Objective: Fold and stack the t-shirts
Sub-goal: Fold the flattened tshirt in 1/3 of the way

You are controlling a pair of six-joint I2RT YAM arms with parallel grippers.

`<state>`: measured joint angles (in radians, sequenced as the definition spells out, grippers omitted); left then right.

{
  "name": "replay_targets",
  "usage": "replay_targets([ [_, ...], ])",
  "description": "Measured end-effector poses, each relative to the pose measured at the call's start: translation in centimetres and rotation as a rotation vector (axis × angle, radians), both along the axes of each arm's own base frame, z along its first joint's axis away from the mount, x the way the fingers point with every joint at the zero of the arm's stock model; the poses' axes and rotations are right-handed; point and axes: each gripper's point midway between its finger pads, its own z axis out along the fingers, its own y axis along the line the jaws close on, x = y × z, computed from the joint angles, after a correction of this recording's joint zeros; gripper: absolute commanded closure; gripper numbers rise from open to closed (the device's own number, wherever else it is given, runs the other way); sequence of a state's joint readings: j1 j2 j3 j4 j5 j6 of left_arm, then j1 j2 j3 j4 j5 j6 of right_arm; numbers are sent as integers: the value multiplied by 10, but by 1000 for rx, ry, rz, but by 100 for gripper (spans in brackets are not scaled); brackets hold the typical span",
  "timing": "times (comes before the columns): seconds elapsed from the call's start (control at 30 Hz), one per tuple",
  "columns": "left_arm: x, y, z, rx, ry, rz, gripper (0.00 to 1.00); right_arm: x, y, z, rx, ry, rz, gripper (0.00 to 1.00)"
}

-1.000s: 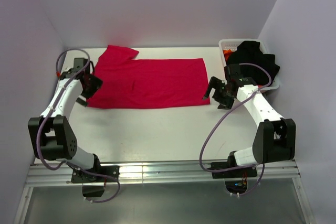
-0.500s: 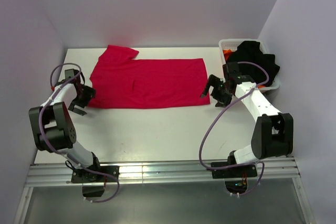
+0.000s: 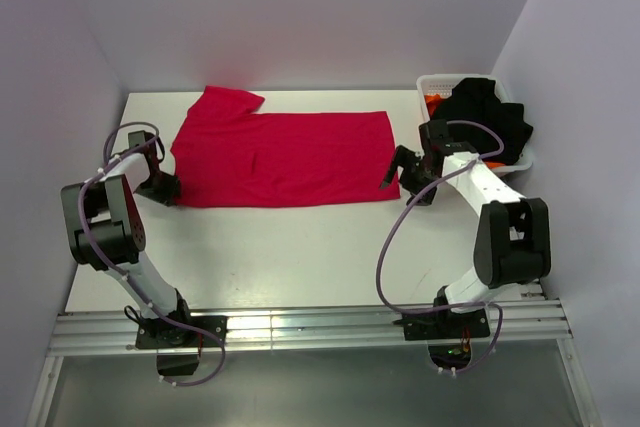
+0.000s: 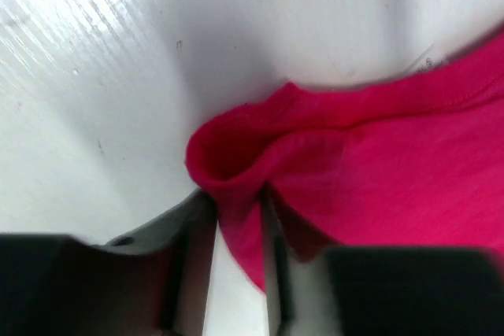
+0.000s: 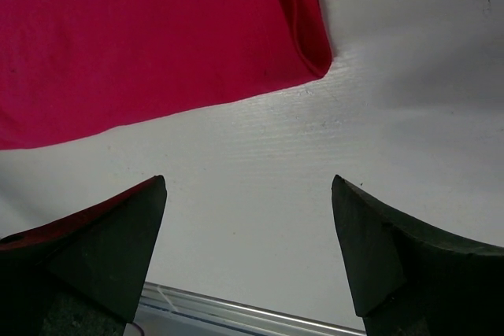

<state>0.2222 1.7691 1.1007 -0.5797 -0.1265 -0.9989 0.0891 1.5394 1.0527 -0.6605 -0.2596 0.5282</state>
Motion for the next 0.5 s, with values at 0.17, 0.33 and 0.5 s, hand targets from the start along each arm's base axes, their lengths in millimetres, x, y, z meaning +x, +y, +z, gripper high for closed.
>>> replay_targets([
  [0.17, 2, 0, 0, -3, 5, -7, 100, 8, 4, -4, 19, -12, 0, 15],
  [0.33, 2, 1, 1, -3, 8, -7, 100, 17, 14, -17, 45, -11, -7, 16],
  [0.5, 1, 2, 3, -5, 18, -9, 100, 10, 19, -39, 25, 45, -20, 16],
])
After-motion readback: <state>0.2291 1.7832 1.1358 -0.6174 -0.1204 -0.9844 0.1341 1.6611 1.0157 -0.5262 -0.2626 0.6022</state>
